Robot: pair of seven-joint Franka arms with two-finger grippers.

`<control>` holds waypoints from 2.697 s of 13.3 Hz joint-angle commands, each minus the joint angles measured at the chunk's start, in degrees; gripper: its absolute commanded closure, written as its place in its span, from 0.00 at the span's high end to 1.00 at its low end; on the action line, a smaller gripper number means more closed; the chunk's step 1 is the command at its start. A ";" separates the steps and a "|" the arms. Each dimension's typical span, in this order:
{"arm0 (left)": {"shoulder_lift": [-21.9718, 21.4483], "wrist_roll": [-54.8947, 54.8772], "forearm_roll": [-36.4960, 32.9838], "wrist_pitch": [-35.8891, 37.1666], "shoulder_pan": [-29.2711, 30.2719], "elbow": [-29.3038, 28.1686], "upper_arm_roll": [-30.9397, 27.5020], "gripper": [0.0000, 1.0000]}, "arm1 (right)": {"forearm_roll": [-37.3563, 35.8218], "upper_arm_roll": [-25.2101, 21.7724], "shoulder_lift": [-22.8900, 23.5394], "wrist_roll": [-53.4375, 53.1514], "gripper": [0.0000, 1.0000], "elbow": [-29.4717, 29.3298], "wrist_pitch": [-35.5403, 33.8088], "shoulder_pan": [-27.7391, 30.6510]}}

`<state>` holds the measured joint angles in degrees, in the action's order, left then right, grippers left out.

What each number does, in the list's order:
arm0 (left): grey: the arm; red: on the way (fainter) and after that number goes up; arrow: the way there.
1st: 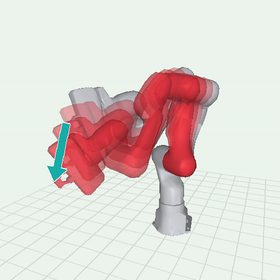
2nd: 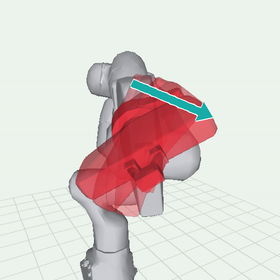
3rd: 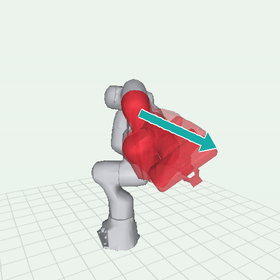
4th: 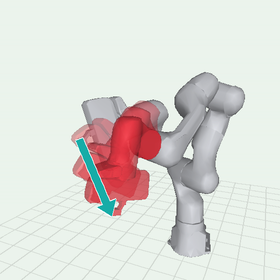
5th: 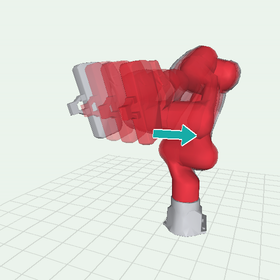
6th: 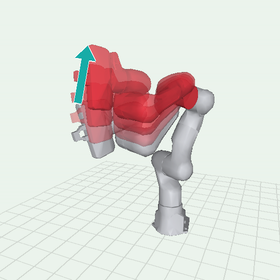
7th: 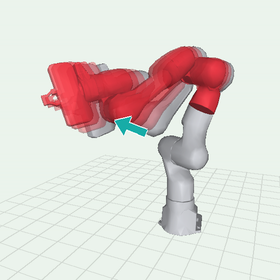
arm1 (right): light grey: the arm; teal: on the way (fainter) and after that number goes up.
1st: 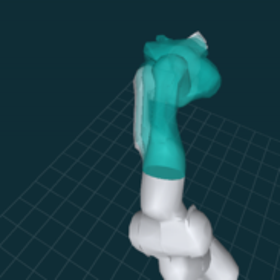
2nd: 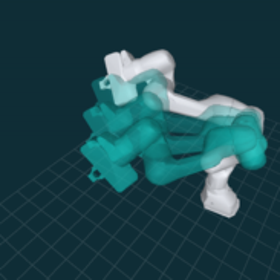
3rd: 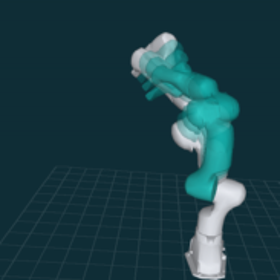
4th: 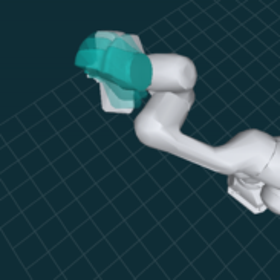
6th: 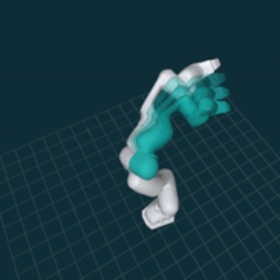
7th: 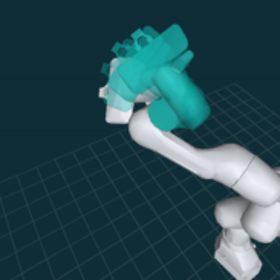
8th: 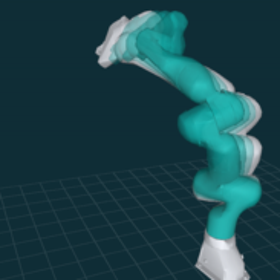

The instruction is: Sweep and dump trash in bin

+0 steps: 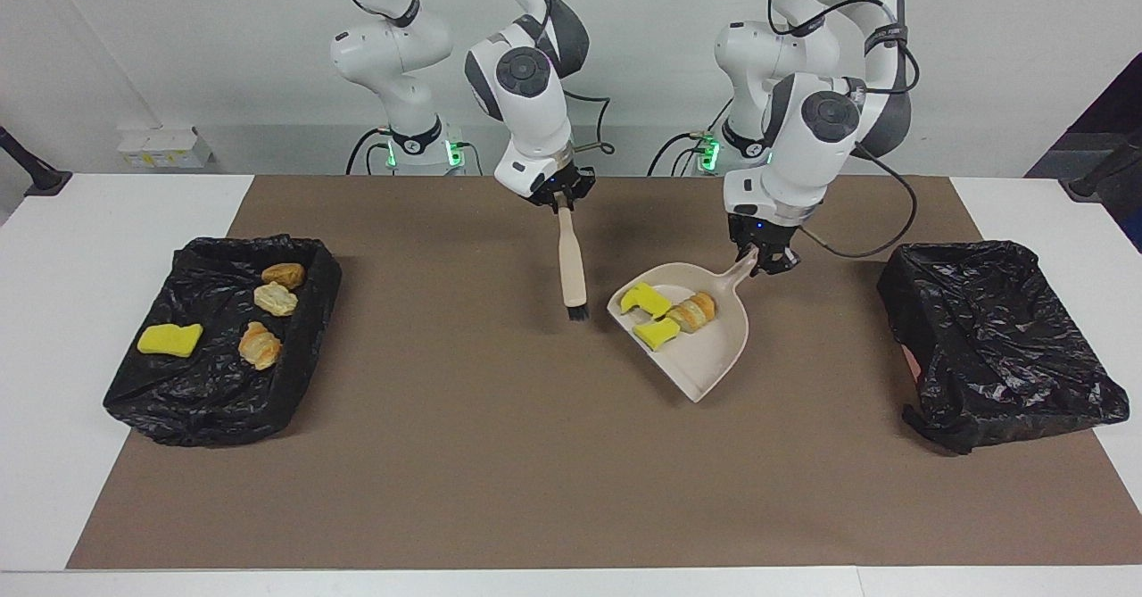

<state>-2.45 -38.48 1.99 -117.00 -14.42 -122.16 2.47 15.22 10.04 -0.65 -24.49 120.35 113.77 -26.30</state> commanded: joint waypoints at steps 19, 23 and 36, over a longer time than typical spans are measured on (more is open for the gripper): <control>11.67 -27.42 -20.41 13.82 43.07 33.38 0.42 0.00 | -11.80 -0.20 3.39 -15.27 1.00 -5.56 -2.84 -5.89; 11.85 -31.74 -32.29 10.04 41.67 33.13 0.69 0.00 | -11.44 -0.46 1.44 -0.85 1.00 -9.24 -8.46 4.31; 11.76 -32.97 -58.15 15.04 30.07 32.42 0.78 0.00 | -16.72 -3.97 1.09 33.98 1.00 -23.66 -21.39 31.92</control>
<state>9.19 -71.03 -54.28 -104.13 17.52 -90.55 3.95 -0.67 6.31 0.27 7.75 98.65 94.68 4.13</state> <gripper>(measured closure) 0.678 0.000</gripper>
